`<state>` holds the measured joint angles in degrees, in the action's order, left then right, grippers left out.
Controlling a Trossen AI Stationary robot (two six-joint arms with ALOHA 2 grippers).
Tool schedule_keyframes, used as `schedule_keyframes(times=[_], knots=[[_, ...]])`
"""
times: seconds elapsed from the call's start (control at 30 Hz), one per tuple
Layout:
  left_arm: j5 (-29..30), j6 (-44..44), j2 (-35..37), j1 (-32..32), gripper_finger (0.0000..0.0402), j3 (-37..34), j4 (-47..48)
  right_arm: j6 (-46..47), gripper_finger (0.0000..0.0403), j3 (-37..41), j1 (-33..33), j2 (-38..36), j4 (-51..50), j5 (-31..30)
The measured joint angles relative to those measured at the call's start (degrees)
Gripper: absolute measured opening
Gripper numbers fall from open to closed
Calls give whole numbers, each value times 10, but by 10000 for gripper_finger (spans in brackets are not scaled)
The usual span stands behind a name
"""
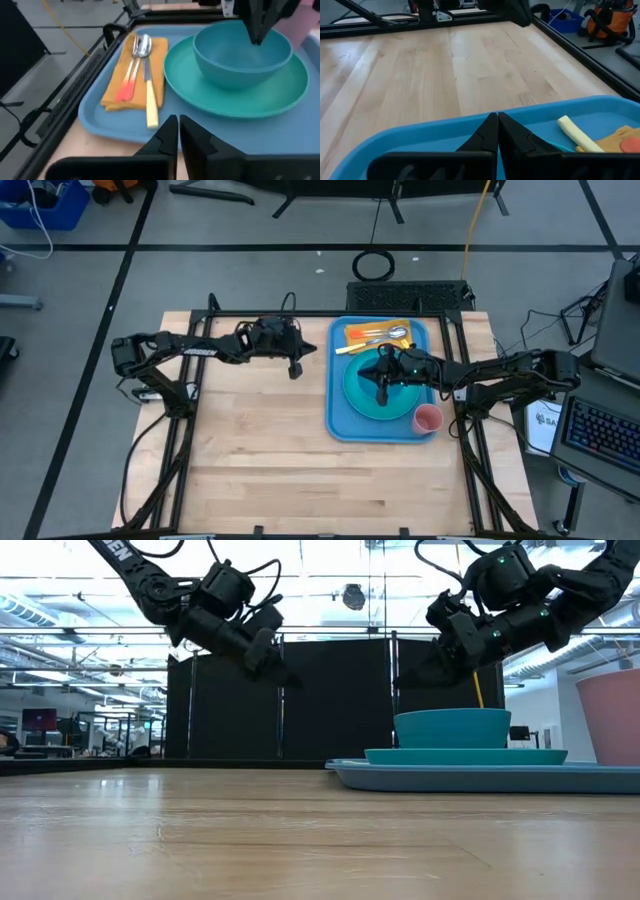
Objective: Set up tray
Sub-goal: Adjust the yellow table knife on the yellow table napkin on the blue serving tray
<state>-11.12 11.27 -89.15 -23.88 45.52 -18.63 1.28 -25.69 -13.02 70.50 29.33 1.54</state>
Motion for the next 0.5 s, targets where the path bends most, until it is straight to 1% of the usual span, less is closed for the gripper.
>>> schedule_keyframes(times=[0.07, 0.13, 0.2, 0.37, 0.5], knots=[[-4, 0, -17, 0, 31, 17, 5, -1, 0, 0, 0, 0, 0, 0], [-13, 0, -36, -1, 50, 33, 38, -4, 0, 0, 0, 0, 0, 0], [-13, 3, -72, 0, 76, 65, 42, -4, 0, 0, 0, 0, 0, 0], [-10, 4, -160, -2, 154, 145, 117, -1, 0, 0, 0, 0, 5, 0], [-23, 23, -217, -5, 200, 211, 169, 8, 0, 0, 0, 0, 4, 1]])
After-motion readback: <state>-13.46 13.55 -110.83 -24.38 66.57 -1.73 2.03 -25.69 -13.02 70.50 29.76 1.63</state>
